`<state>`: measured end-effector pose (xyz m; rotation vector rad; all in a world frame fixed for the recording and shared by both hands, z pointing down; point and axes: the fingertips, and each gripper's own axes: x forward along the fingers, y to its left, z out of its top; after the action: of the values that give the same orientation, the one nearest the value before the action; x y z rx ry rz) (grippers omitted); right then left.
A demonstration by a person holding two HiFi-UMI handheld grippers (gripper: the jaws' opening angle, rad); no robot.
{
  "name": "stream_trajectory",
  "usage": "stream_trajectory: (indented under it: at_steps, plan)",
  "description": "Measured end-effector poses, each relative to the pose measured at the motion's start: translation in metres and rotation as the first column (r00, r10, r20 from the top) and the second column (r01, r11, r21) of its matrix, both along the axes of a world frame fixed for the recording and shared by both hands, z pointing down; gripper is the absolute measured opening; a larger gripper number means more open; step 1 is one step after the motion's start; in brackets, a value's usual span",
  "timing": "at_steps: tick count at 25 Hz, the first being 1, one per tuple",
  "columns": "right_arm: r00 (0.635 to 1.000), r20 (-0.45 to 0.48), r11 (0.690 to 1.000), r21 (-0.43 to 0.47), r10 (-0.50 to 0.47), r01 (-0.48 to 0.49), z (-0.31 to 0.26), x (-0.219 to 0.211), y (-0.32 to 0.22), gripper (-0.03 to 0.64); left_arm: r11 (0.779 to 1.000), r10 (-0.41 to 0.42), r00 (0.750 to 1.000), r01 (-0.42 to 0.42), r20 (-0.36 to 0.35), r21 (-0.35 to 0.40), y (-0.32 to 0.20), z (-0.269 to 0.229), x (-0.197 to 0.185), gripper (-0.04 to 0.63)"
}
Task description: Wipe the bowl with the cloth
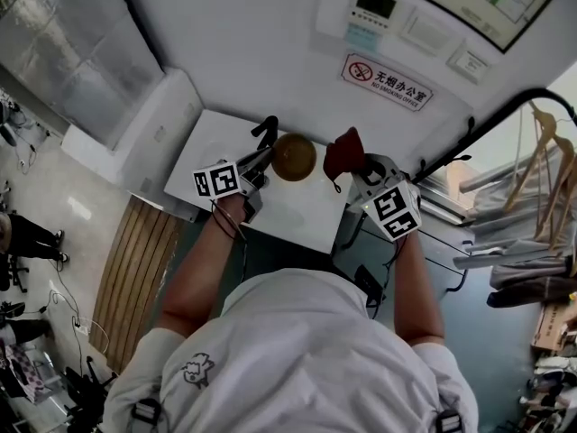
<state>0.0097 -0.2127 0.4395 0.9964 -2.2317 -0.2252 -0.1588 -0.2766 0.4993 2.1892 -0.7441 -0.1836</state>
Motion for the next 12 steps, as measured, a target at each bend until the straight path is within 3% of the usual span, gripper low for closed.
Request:
stream_trajectory:
  at_steps: [3, 6, 9, 12]
  plan:
    - [0.999, 0.044, 1.000, -0.026, -0.007, 0.008, -0.001, -0.002, 0.005, 0.051, 0.997, 0.035, 0.983, -0.048, -0.182, -0.067, 0.003, -0.005, 0.002, 0.015]
    - [0.996, 0.078, 0.998, -0.041, -0.046, 0.049, -0.003, -0.013, 0.013, 0.051, 0.987, 0.056, 0.929, -0.106, -0.366, -0.117, 0.008, -0.013, 0.005, 0.015]
    - [0.992, 0.097, 0.995, -0.045, -0.083, 0.088, -0.009, -0.023, 0.018, 0.051, 0.980, 0.071, 0.893, -0.147, -0.445, -0.137, 0.011, -0.015, 0.006, 0.015]
    - [0.986, 0.118, 0.992, -0.040, -0.117, 0.123, -0.022, -0.032, 0.019, 0.051, 0.962, 0.097, 0.820, -0.222, -0.564, -0.156, 0.017, -0.020, 0.009, 0.015]
